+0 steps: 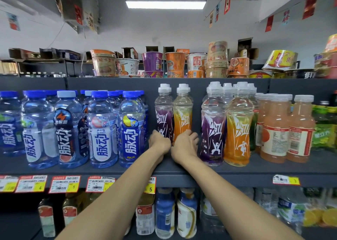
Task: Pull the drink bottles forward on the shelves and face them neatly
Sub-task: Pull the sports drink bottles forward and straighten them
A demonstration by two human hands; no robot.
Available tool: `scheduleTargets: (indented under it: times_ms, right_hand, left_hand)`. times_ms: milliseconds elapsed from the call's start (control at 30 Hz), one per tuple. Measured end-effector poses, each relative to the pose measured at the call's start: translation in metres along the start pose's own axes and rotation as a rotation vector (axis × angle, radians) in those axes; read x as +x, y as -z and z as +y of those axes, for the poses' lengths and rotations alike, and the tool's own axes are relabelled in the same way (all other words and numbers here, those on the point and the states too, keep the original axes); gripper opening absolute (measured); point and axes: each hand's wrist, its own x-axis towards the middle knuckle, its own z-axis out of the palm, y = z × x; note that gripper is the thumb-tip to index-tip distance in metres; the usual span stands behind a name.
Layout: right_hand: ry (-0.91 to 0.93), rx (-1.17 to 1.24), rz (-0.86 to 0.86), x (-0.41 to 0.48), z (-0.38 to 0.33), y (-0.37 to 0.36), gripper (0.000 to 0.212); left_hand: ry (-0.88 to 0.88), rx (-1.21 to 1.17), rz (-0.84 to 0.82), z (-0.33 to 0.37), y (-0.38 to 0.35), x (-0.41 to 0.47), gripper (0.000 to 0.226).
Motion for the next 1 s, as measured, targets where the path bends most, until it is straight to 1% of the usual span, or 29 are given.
scheduleTargets:
  times_ms: [67, 200, 367, 500, 567, 667, 767, 1000]
  right_hand:
    - [0.001, -0.009, 0.01, 0.0, 0.002, 0.001, 0.078]
    - [-0.064, 0.086, 0.024, 0.006, 0.003, 0.005, 0.079]
    - [-0.067, 0.173, -0.069, 0.012, 0.002, 0.002, 0.085]
    - [-0.05, 0.135, -0.026, 0.012, 0.006, 0.0, 0.072]
    - [-0.04, 0.12, -0.017, 0.011, 0.006, 0.001, 0.07]
    - [-0.032, 0.09, 0.003, 0.009, 0.005, 0.001, 0.066]
    - [-0.031, 0.039, 0.047, 0.006, 0.005, -0.001, 0.05]
    - [-0.045, -0.052, 0.067, 0.002, 0.003, -0.001, 0.044]
  left_hand:
    - [0.009, 0.009, -0.004, 0.0, 0.001, 0.0, 0.044]
    - [0.02, 0.005, -0.003, 0.001, 0.001, 0.001, 0.047]
    - [0.017, 0.019, 0.021, 0.002, -0.003, 0.007, 0.051]
    - [0.031, 0.055, 0.02, 0.001, -0.005, 0.012, 0.054]
    - [0.023, 0.087, 0.015, 0.0, -0.007, 0.014, 0.057]
    - [0.016, 0.141, 0.021, 0.002, -0.009, 0.013, 0.068]
    - [0.033, 0.177, 0.027, 0.005, -0.011, 0.009, 0.077]
    - [0.04, 0.159, 0.045, 0.005, -0.007, -0.003, 0.082]
